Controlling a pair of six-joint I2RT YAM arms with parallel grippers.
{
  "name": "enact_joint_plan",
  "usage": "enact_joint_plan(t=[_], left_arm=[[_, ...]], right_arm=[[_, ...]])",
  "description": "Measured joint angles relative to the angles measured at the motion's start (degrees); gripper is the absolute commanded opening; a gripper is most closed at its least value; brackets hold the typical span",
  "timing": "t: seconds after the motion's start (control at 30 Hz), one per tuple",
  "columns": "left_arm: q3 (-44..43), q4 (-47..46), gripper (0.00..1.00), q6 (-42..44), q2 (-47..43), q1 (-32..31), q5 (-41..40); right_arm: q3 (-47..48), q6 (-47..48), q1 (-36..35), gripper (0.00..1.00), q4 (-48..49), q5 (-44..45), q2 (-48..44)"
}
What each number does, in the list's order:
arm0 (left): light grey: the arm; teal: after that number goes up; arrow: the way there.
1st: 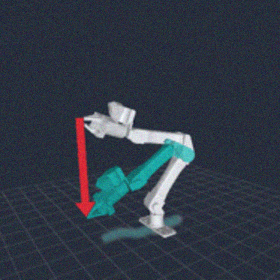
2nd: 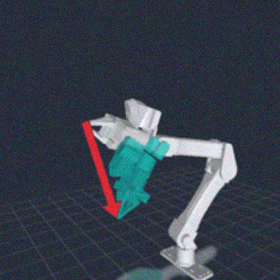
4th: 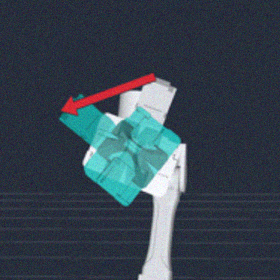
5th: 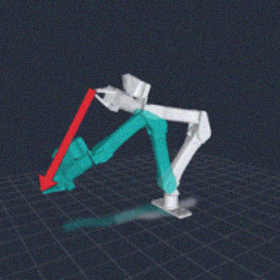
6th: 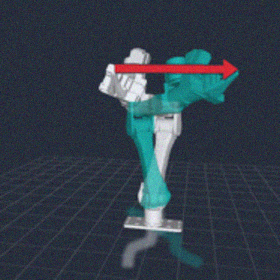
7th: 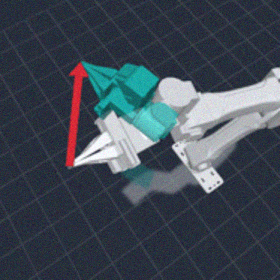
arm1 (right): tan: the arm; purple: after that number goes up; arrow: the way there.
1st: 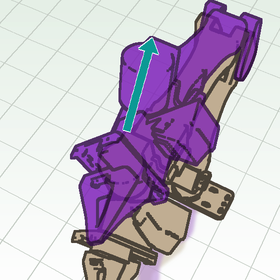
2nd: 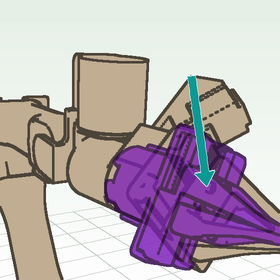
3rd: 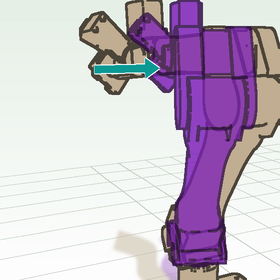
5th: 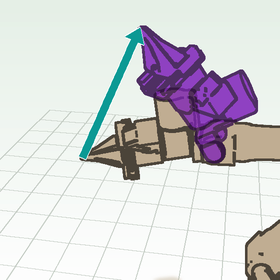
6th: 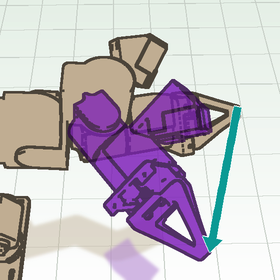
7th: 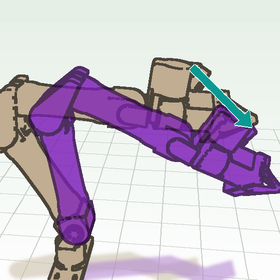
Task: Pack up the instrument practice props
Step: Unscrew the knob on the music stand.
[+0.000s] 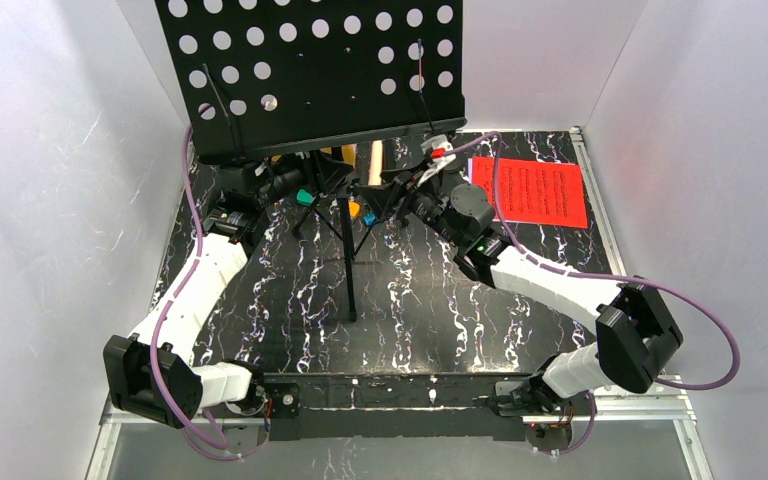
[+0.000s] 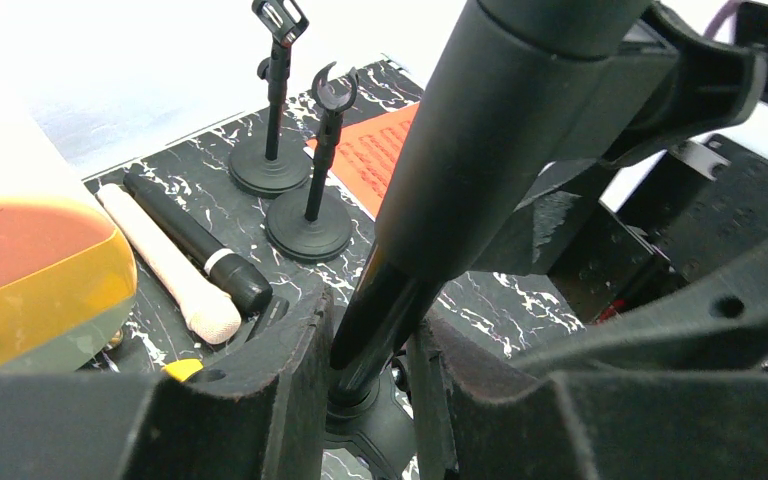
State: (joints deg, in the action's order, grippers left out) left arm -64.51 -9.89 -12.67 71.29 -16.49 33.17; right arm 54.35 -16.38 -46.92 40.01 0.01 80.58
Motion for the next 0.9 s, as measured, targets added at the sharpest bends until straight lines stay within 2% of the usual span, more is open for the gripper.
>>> enact_joint_plan(t=[0.13,0.3,0.43,0.67,0.9], left_arm=[[0.00,0.00,0.00,0.00,0.00,0.04,0.15],[0.00,-0.02,0.00,0.00,0.00,0.07,0.26],[0.00,-0.02,0.00,0.00,0.00,0.09,0.28],[0.00,-0.04,0.00,0.00,0.00,0.11,0.28],[0.00,-0.13,0.00,-0.17,0.00,0.22,0.28]], right_arm=[[0.96,-8.92,1.11,0.70,-1.29,-0.63,1.57],[2.51,-14.21,1.27,0.66,-2.73,-1.95,4.28],[2.80,-16.37,1.55,0.56,-3.69,-3.32,5.22],[4.02,-16.72,1.62,0.30,-3.82,-5.66,5.95],[4.90,-7.61,1.90,0.15,-4.20,-8.13,6.05]])
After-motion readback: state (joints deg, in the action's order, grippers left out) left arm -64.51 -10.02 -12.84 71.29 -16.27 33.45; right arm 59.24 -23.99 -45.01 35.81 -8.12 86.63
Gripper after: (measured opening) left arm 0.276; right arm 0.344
